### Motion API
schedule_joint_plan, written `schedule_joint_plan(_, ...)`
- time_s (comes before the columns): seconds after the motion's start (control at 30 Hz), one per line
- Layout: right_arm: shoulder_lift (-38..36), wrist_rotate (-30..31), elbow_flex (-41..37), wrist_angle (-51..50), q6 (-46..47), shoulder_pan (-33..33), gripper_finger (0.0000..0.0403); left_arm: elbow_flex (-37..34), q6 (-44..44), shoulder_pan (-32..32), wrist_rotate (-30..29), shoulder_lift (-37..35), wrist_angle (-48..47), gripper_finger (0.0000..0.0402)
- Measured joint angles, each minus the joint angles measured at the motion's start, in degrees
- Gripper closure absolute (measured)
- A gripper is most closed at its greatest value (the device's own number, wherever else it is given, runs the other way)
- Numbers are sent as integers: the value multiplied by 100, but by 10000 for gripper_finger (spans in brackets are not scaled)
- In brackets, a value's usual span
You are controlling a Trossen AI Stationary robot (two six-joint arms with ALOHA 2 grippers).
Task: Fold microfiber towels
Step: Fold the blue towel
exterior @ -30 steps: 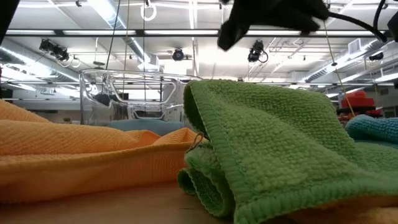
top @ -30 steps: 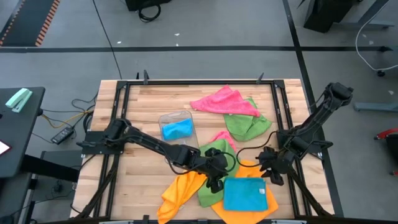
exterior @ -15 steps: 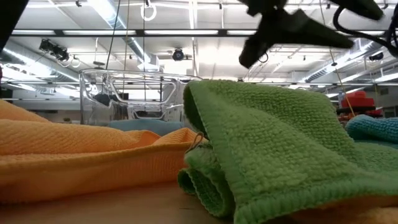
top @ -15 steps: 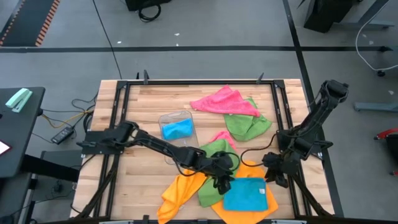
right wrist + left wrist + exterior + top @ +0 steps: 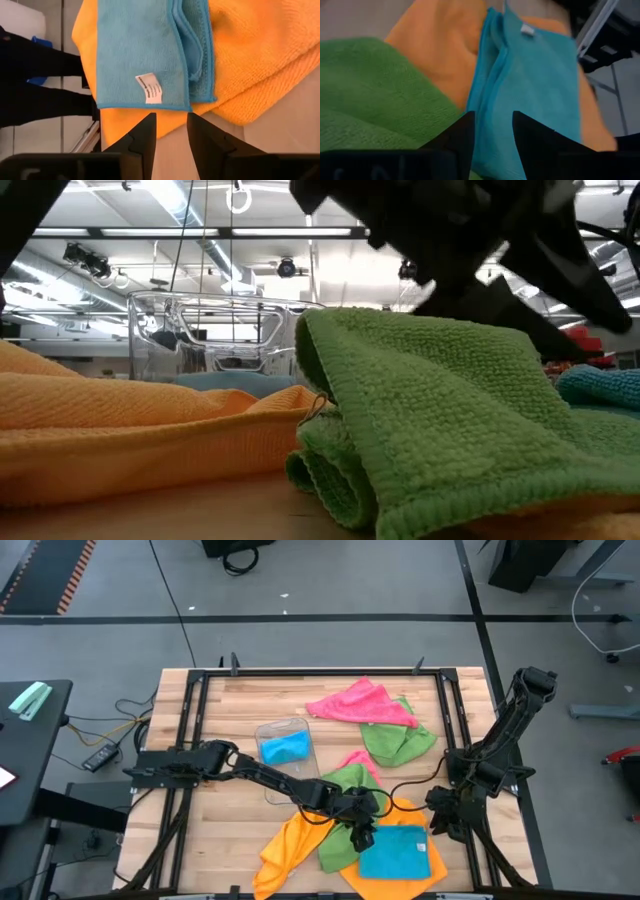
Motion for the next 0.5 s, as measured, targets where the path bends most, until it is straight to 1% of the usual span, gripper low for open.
schedule_joint_plan(0.03,0,29,0,-1,0,0,284,1,0,8,31,43,13,258)
schedule_joint_plan(0.23,0,62,0,3,0,0,284,2,3,29,694,131,15,261)
schedule_joint_plan(0.5,0,96,2,8,28,2,284,-1,2,25,746,207,10,293)
